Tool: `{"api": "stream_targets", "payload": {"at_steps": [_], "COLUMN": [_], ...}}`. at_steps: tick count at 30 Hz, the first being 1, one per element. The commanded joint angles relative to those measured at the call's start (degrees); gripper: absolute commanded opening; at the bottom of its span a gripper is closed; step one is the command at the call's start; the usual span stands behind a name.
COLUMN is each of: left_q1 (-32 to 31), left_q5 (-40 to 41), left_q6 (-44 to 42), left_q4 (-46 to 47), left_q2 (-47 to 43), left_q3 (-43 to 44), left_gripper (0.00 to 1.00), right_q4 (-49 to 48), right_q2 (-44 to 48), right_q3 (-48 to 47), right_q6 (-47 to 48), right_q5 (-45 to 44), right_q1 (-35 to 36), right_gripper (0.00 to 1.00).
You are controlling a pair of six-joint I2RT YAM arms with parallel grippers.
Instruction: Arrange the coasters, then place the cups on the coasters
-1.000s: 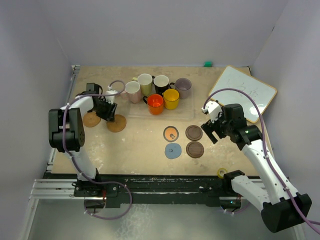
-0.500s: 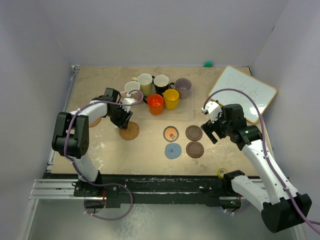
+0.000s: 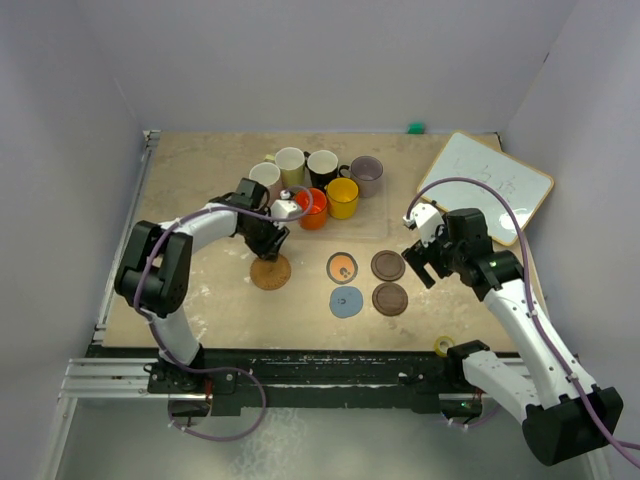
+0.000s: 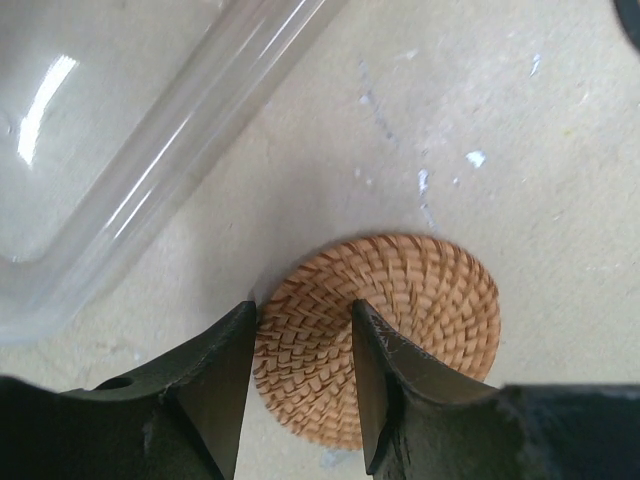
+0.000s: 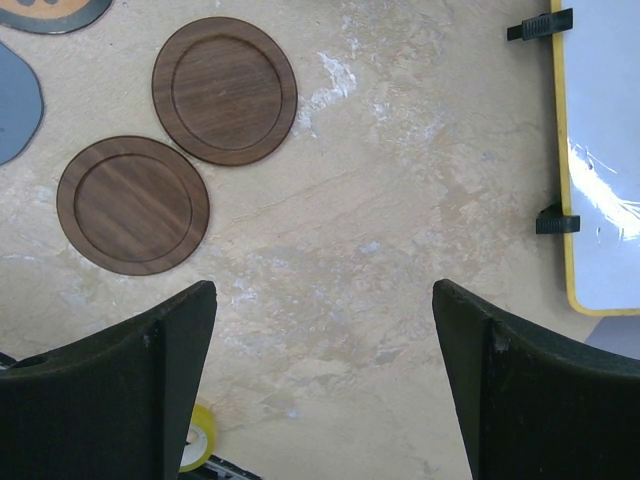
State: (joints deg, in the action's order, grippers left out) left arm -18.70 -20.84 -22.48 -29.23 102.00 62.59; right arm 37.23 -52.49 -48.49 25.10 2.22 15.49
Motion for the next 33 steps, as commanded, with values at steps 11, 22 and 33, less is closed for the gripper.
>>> {"api": "stream_targets", "payload": {"at_steps": [11, 22, 33], "left_q1": [-2.85, -2.82, -1.67], "left_q5": [-4.97, 1.27, 6.47], "left_q6": [-2.86, -18.79, -28.04], "left_q4": [4.59, -2.19, -6.37], "left_q2": [-8.77, -21.2, -18.29], "left_q3": [-1.18, -10.91, -14.36], "left_gripper": [0.56, 0.77, 0.78], "right_q4": [-0.07, -0.36, -0.29], "right_q2": [-1.34, -1.83, -1.26], "right_q3": [0.23, 0.22, 0.39], "right_q6": [0.64, 1.01, 1.41], "right_q5": [-0.46, -0.46, -0.46], "right_q1": [0.33, 0.33, 0.33], "right_gripper": [0.91, 0.91, 0.91]}}
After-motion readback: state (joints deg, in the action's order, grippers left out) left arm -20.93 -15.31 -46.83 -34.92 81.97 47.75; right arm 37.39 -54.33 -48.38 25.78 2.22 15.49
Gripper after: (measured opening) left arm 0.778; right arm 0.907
